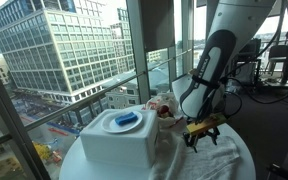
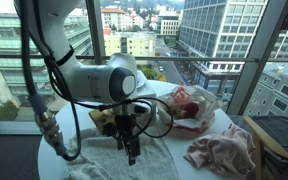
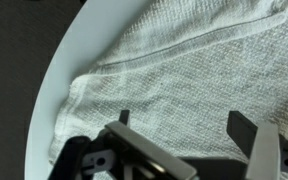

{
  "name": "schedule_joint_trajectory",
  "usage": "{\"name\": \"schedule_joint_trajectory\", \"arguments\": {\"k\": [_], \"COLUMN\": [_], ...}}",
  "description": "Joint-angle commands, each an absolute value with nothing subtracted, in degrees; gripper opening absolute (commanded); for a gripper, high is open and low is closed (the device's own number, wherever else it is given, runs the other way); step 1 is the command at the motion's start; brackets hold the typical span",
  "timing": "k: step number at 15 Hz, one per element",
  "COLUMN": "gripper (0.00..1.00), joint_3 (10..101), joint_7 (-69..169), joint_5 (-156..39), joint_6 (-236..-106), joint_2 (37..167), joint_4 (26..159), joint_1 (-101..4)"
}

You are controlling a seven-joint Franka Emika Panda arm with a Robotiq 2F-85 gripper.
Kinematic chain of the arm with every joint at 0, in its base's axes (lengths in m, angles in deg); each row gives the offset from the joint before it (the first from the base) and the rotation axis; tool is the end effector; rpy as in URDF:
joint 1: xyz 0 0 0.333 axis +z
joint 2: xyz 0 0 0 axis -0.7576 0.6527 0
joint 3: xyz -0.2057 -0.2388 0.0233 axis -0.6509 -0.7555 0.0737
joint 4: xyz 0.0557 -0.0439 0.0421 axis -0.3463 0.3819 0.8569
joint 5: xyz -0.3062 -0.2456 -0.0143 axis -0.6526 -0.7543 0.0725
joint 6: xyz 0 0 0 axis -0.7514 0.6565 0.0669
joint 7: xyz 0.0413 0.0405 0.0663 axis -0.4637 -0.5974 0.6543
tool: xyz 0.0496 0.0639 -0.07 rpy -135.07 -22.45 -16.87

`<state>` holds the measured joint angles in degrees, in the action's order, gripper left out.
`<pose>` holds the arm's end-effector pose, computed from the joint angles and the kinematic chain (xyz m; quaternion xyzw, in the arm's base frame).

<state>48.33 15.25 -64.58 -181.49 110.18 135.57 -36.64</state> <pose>0.4739 0.0079 0.1321 0.9569 -0.2478 -0.0948 0.1180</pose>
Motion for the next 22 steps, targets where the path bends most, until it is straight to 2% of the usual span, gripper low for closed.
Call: {"name": "schedule_joint_trajectory", "arguments": {"k": [1, 11, 22], "gripper": [1.0, 1.0, 1.0], "joint_3": [52.9, 54.8, 55.5], "joint_7": [13.5, 5.1, 2.5], "joint_5": [-57.7, -54.3, -50.4], "joint_6": [-183.0, -195.5, -195.1], "joint_2": [109.0, 113.9, 115.7], "joint_4": [137.5, 142.4, 143.7], "joint_1": [-38.1, -33.9, -32.7]}}
